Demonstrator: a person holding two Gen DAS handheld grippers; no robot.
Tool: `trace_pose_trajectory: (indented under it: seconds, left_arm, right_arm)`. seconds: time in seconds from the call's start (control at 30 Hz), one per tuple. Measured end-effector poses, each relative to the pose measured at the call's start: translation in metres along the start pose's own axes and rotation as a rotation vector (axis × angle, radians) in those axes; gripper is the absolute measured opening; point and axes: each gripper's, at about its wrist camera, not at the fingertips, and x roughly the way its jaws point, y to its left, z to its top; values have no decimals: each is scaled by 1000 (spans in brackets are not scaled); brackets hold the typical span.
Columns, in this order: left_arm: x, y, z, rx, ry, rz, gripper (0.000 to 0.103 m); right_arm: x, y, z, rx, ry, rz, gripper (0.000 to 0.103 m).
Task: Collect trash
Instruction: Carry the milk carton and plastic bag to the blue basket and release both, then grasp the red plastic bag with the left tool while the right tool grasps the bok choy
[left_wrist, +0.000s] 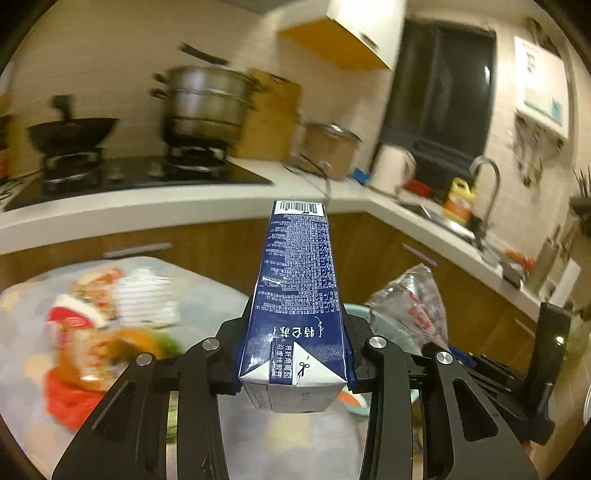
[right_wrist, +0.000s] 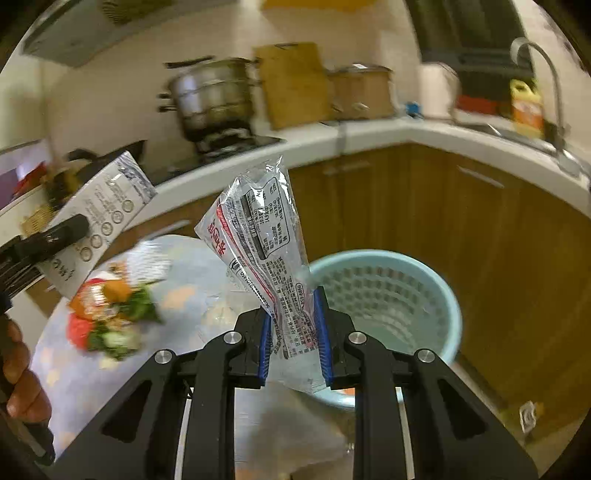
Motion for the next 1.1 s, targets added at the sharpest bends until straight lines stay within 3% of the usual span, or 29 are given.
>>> trace_pose_trajectory:
  seconds: [0.13, 0.3, 0.53, 0.6, 0.7, 0.73, 0.77, 0.83, 1.1]
  left_arm:
    - [49, -31, -7, 40, 85, -44, 36]
    - [102, -43, -21, 35, 189, -75, 36]
    - [159, -53, -48, 43, 331, -88, 36]
    - [164, -55, -52, 56, 353, -95, 36]
    - [171, -57, -56, 71, 377, -97, 36]
    - [173, -56, -56, 73, 387, -94, 39]
    - [175, -56, -58, 73, 399, -90, 48]
    - [176, -54, -59, 69, 403, -86, 54]
    - [166, -44, -55, 44, 397, -91, 59]
  right_arm:
    - [32, -42, -8, 77, 104, -25, 19]
    - [67, -70, -21, 118, 206, -76, 19]
    - [96, -79, -31, 100, 292, -137, 24]
    - [100, -78, -33, 89, 299, -148, 27]
    - [103, -77, -35, 77, 305, -152, 49]
    - [106, -80, -34, 79, 308, -152, 59]
    - [107, -80, -35, 84, 313, -142, 62]
    - [106, -81, -35, 80, 314, -130, 62]
    - [95, -79, -29, 66, 291, -135, 62]
